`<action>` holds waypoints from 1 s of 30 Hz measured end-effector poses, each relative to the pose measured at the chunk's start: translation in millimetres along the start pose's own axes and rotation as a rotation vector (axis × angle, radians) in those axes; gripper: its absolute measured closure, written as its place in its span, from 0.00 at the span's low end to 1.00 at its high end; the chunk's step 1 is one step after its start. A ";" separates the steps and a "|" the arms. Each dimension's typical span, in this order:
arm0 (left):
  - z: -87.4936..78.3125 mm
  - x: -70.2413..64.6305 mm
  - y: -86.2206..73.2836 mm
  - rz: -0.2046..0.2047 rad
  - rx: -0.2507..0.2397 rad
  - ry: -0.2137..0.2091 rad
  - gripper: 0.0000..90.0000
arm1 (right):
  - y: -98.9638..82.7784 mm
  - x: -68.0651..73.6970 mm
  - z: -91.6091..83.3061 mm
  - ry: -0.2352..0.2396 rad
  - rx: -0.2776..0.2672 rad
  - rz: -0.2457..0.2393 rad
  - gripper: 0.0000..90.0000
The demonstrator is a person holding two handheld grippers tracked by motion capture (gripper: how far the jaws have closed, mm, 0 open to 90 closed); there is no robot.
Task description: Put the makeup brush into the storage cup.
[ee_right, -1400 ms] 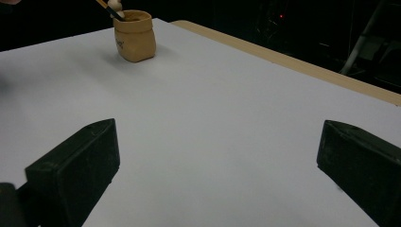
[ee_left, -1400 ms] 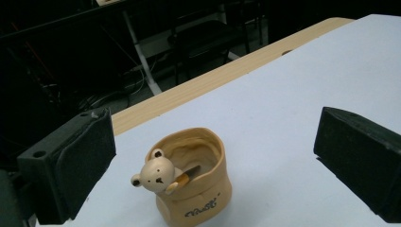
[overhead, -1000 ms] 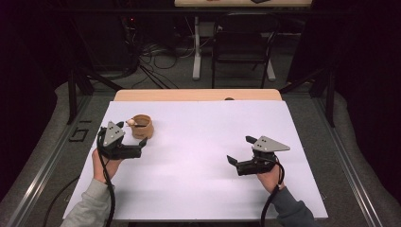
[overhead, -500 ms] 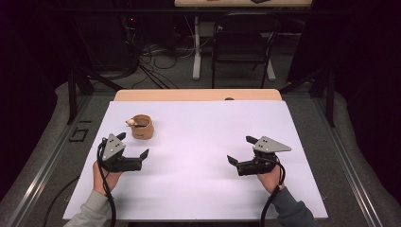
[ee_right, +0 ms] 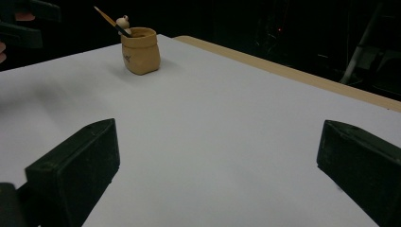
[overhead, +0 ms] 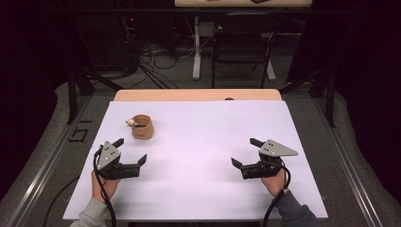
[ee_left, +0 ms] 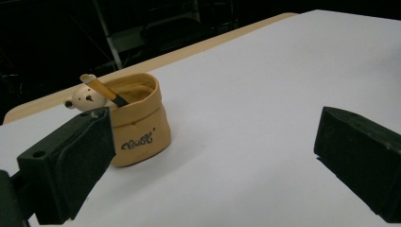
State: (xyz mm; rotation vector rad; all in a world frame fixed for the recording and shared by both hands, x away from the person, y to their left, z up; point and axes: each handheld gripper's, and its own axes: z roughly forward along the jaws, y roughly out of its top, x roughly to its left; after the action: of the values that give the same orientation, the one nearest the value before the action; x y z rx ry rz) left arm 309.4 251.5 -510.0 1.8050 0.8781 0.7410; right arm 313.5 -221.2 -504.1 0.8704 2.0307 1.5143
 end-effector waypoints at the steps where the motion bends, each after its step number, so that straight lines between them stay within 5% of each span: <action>1: -1.8 -1.9 -1.8 -0.002 -0.003 -0.002 0.00 | -0.5 0.2 -0.7 0.003 -0.005 -0.002 0.00; 9: -7.3 -7.6 -9.2 0.013 0.014 -0.013 0.00 | -3.2 3.8 -3.7 0.011 -0.006 -0.011 0.00; 20: -18.3 -8.5 -16.6 -0.038 -0.013 0.000 0.00 | -9.8 5.2 -12.1 -0.014 -0.007 -0.004 0.00; 30: -22.6 -15.2 -24.0 -0.029 0.005 -0.020 0.00 | -14.8 7.7 -20.2 -0.078 -0.026 0.013 0.00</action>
State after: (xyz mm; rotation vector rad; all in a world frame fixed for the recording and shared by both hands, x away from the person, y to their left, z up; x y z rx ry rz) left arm 277.1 256.8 -525.9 1.7971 0.8922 0.7021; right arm 291.2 -232.0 -512.3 0.9194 1.9501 1.4868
